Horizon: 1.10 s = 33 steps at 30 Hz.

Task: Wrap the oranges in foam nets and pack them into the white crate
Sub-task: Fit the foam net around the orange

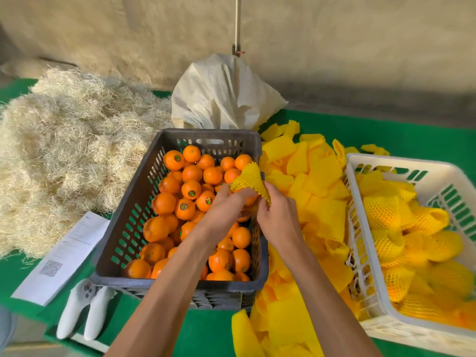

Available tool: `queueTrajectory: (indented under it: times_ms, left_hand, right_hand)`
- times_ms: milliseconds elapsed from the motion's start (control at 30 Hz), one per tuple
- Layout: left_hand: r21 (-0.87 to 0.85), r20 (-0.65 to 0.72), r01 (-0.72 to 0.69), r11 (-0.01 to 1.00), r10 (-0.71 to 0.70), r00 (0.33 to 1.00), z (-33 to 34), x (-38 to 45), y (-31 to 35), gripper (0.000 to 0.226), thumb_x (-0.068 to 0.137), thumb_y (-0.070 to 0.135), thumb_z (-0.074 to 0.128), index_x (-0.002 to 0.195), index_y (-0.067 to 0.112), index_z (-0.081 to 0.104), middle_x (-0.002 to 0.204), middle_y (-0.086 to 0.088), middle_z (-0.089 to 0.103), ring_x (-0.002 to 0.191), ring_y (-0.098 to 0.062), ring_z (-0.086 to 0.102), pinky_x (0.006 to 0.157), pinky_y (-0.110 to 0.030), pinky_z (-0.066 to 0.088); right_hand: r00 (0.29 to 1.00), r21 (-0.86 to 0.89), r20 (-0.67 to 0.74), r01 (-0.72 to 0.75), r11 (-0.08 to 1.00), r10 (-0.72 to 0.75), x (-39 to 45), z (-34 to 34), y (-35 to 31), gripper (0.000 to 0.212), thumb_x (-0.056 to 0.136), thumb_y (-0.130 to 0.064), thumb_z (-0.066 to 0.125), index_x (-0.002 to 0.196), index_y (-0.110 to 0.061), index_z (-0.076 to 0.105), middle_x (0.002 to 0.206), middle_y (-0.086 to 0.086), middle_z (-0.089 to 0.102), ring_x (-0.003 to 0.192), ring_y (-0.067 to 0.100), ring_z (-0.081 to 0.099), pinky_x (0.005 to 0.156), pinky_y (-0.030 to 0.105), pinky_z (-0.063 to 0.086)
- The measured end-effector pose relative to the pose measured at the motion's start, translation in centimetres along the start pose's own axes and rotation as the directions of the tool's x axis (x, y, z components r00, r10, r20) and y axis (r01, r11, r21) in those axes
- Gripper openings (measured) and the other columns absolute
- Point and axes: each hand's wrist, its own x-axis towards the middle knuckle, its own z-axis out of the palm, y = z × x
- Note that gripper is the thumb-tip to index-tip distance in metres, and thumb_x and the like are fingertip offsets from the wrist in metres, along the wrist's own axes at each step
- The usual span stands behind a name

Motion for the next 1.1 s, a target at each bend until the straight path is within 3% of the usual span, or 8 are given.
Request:
queueTrajectory:
  times_ms: [133,233,500,600,800,867,967,1100]
  left_hand:
    - [-0.041,0.04,-0.047,0.998,0.049,0.998,0.4,0.3,0.4,0.034,0.087,0.023,0.076,0.119,0.014,0.067,0.113,-0.01,0.074,0.104,-0.026,0.07,0.088,-0.043,0.054]
    - [-0.113,-0.02,-0.041,0.993,0.039,0.999,1.1,0.5,0.9,0.043,0.087,0.021,0.08,0.121,0.004,0.063,0.111,-0.019,0.071,0.097,-0.027,0.068,0.083,-0.044,0.052]
    - [-0.115,-0.05,-0.013,0.993,0.007,0.999,3.0,1.0,3.5,0.026,0.085,0.029,0.082,0.091,0.009,0.066,0.085,-0.013,0.065,0.087,-0.027,0.067,0.081,-0.048,0.058]
    - [-0.11,-0.017,-0.012,0.994,0.01,1.0,3.8,0.5,4.7,0.024,0.091,0.029,0.078,0.089,0.007,0.069,0.081,-0.008,0.073,0.094,-0.028,0.071,0.094,-0.055,0.057]
    - [-0.114,0.213,-0.121,0.986,0.143,0.967,4.8,0.1,5.2,0.018,0.101,0.011,0.065,0.102,-0.007,0.067,0.097,-0.017,0.069,0.096,-0.025,0.071,0.093,-0.044,0.061]
    - [-0.124,0.225,-0.13,0.984,0.155,0.962,5.1,0.1,4.9,0.024,0.099,0.008,0.067,0.11,-0.014,0.065,0.105,-0.019,0.073,0.1,-0.026,0.073,0.085,-0.037,0.062]
    - [-0.117,0.16,-0.12,0.986,0.138,0.977,5.8,0.2,4.5,0.039,0.089,0.015,0.081,0.116,-0.009,0.065,0.112,-0.021,0.075,0.105,-0.033,0.074,0.092,-0.045,0.062]
    - [-0.097,0.112,-0.088,0.991,0.099,0.989,6.9,1.1,4.3,0.069,0.072,0.03,0.096,0.126,0.006,0.061,0.107,-0.016,0.077,0.09,-0.031,0.075,0.089,-0.045,0.062]
  right_hand:
    - [0.997,0.008,-0.066,-0.034,0.999,0.034,0.5,-1.1,-0.3,0.044,0.101,-0.016,0.057,0.145,-0.011,0.053,0.127,0.008,0.067,0.11,0.023,0.065,0.082,0.016,0.044]
    - [0.997,-0.001,-0.048,-0.059,0.998,0.059,1.0,-2.0,-0.7,0.044,0.103,-0.022,0.053,0.145,-0.011,0.052,0.126,0.011,0.068,0.104,0.025,0.067,0.079,0.024,0.049]
    - [0.998,-0.053,-0.023,-0.053,0.997,0.052,2.1,-4.6,-2.2,0.044,0.106,-0.022,0.045,0.148,-0.01,0.049,0.122,0.012,0.069,0.103,0.024,0.067,0.077,0.021,0.046]
    - [0.998,-0.07,-0.021,-0.059,0.996,0.058,2.4,-5.6,-2.5,0.044,0.107,-0.022,0.045,0.148,-0.009,0.048,0.12,0.013,0.069,0.104,0.025,0.066,0.084,0.03,0.053]
    - [0.991,-0.094,-0.066,-0.123,0.988,0.117,2.5,-7.5,-2.0,0.046,0.107,-0.025,0.045,0.152,-0.013,0.043,0.13,0.011,0.064,0.115,0.024,0.062,0.088,0.028,0.051]
    - [0.988,-0.092,-0.08,-0.139,0.986,0.132,2.3,-7.9,-1.4,0.046,0.107,-0.024,0.045,0.152,-0.014,0.044,0.129,0.012,0.065,0.113,0.024,0.063,0.087,0.029,0.052]
    - [0.985,-0.104,-0.126,-0.128,0.986,0.115,1.9,-8.5,-0.6,0.045,0.106,-0.024,0.047,0.15,-0.014,0.047,0.133,0.01,0.065,0.118,0.024,0.062,0.091,0.029,0.052]
    - [0.98,-0.134,-0.192,-0.075,0.988,0.048,1.7,-9.2,0.4,0.045,0.105,-0.023,0.051,0.149,-0.016,0.049,0.149,0.003,0.054,0.135,0.021,0.052,0.104,0.029,0.046]
